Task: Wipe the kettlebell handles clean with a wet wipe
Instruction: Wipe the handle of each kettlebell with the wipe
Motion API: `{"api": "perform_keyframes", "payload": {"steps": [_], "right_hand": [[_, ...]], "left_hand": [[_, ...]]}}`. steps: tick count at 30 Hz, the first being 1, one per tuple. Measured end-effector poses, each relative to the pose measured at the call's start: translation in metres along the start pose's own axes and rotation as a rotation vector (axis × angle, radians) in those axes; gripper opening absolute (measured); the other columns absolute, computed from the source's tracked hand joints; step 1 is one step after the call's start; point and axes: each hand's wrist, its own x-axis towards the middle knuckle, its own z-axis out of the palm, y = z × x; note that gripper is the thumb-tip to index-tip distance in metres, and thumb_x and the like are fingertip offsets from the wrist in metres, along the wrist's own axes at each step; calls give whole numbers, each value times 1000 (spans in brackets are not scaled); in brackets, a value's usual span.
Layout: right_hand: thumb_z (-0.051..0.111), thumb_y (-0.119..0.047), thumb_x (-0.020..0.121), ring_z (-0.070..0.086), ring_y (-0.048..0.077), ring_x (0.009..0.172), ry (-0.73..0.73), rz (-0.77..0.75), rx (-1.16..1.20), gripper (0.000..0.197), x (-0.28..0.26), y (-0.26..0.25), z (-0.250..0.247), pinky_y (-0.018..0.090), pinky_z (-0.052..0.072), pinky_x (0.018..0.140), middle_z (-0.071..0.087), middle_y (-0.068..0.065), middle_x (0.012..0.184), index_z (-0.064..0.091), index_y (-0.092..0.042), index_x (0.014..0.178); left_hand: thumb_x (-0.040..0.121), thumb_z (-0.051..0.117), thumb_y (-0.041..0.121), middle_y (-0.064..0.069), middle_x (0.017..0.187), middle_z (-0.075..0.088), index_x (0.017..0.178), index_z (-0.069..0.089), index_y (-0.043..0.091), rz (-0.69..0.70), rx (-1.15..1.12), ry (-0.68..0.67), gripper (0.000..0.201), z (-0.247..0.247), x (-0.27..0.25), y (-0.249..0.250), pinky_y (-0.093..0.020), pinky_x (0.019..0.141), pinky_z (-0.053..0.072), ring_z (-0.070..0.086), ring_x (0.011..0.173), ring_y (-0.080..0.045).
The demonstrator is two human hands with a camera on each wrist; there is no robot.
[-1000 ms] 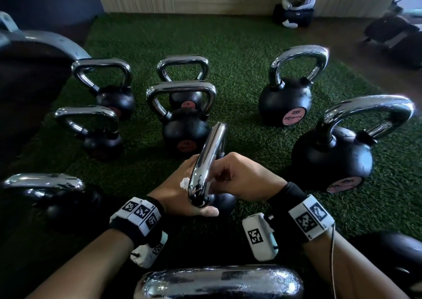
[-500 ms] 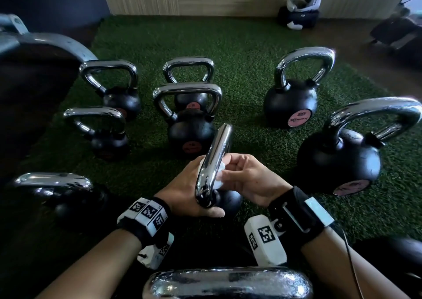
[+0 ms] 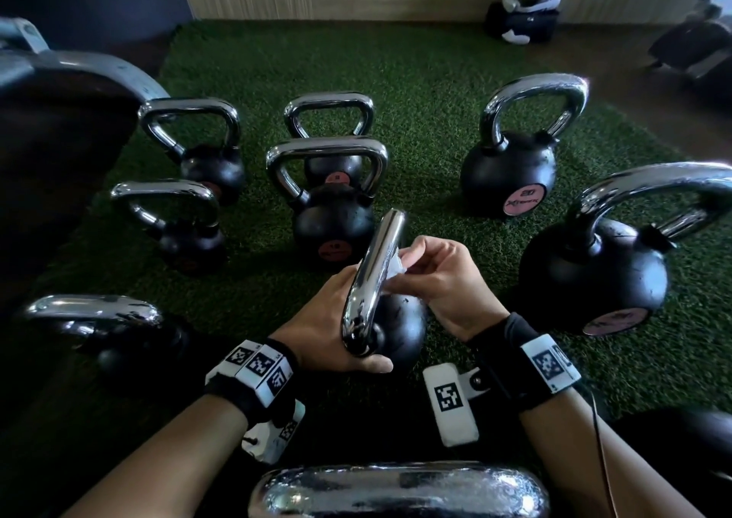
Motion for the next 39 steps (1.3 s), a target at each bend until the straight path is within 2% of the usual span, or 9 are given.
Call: {"api": "perform_keyframes", "payload": {"steps": [4,9,12,17,21,24,31,35,39], "right_hand": [[94,4,52,67,35,80,253,-94,-118,36,16,4,2,62,56,83,70,32,87,65,-9,69],[92,10,59,69,24,71,327,-164,-303,30,7,0,-1,47,62,76,74,17,78,67,-3,70],[96,1,56,69,23,70,361,-182,-376,32,14,-1,-4,51,62,74,75,16,77,71,-16,65],[90,-11,59,65,10,61,523,-136,-632,22,30,3,1,35,58,63,74,-3,68,68,-16,61],[86,-14,58,52,1,53,554,-75,-753,19,26,6,9,22,47,56,65,-8,59,68,-11,63],[86,-15,58,50,0,51,542,-63,-753,19,28,5,6,18,44,52,64,-7,57,68,-10,63],[89,-20,60,47,1,52,511,-89,-902,26,28,9,7,13,37,49,57,-10,55,64,-10,64],[91,-24,63,58,6,65,474,-6,-837,32,24,9,-5,18,47,57,68,-8,76,65,-20,81],[83,-17,71,71,18,84,407,36,-758,31,33,7,-25,41,64,77,74,0,94,72,-28,98]], "left_hand": [[51,94,55,4,157,38,132,13,82,39,-15,36,117,-1,-2,6,-45,124,31,35,148,-15],[51,100,45,12,155,35,126,12,86,23,-24,30,122,-2,-2,6,-28,124,26,32,148,-8],[54,102,36,18,150,33,127,16,79,19,-9,32,121,-1,-2,6,-11,117,21,32,146,-6],[53,91,56,4,155,38,133,16,78,77,-20,61,111,-1,-2,14,-46,125,29,36,148,-20],[55,87,56,-7,156,41,139,24,59,82,-30,57,105,0,0,12,-55,122,30,36,149,-27],[55,86,57,-10,157,40,143,24,47,78,-34,57,107,1,-4,13,-54,123,30,35,150,-28],[59,99,42,-1,157,41,144,26,51,90,56,41,112,-1,-4,15,-45,123,32,36,149,-17],[59,89,67,12,167,23,156,17,43,13,267,-29,124,-8,-16,15,-38,120,38,27,152,-5],[61,61,93,19,165,27,163,10,35,-113,355,84,128,-7,-34,28,-38,114,45,41,145,-7]]}}
